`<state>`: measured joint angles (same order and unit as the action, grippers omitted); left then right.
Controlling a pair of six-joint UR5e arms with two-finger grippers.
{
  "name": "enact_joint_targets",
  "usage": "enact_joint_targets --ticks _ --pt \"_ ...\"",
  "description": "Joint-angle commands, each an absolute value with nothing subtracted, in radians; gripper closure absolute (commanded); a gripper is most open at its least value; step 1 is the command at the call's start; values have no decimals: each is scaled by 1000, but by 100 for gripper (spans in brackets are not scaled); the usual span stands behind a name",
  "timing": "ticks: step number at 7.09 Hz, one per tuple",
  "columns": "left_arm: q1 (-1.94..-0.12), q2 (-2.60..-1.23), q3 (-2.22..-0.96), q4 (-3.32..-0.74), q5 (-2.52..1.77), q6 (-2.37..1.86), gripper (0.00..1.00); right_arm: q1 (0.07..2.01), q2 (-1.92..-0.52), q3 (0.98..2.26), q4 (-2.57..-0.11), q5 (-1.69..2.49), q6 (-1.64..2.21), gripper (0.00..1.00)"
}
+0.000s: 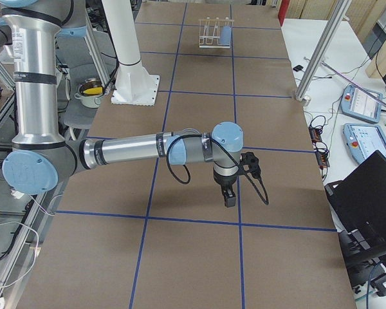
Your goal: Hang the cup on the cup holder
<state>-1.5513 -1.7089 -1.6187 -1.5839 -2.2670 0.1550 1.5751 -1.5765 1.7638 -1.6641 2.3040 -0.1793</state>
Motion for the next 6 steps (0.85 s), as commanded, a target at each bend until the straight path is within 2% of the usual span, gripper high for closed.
enact_joint_targets --ticks 1,3,6 --pt "-1583 -1613 -1572 -1578 -2264 192 2 1629 -1542 1767 -1799 2303 -247 0" --pt "-1592 -1513 -1584 -1642 -2275 184 2 1629 -1548 1763 -1793 2295 -244 0" --pt "-1614 -1503 -1589 -1631 -2375 183 2 1623 -1552 1758 -1786 2298 -236 0"
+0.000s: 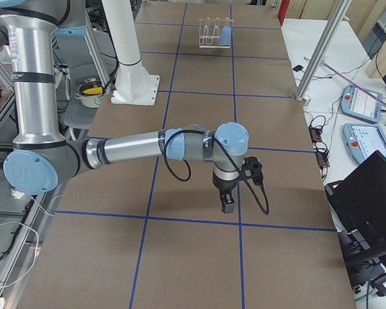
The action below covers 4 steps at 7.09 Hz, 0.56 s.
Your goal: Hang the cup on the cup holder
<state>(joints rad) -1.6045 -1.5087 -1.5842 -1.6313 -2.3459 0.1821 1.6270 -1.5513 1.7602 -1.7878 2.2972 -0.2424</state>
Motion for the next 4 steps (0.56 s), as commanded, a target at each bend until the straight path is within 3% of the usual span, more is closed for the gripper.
enact_joint_targets --ticks 1,4 --pt "-1612 -1500 -1597 -1637 -2369 183 2 1621 -1555 1758 -1773 2299 -233 0" --pt "-1612 -1499 -1618 -1641 -2364 186 2 1609 -1555 1755 -1756 2303 -210 0"
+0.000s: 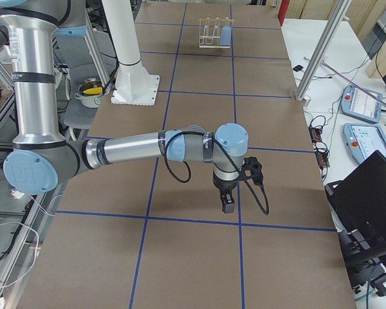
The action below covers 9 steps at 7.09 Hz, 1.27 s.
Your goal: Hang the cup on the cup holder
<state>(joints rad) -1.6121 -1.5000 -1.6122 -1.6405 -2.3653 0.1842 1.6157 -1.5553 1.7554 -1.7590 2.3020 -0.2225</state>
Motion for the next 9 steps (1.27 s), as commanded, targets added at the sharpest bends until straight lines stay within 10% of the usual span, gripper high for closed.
enact_joint_targets --ticks 1,9 --pt "-1612 -1499 -1621 -1641 -2364 186 2 1599 -1555 1755 -1755 2303 -201 0" --pt "-1612 -1456 -1674 -1641 -2362 184 2 1586 -1555 1756 -1753 2301 -170 0"
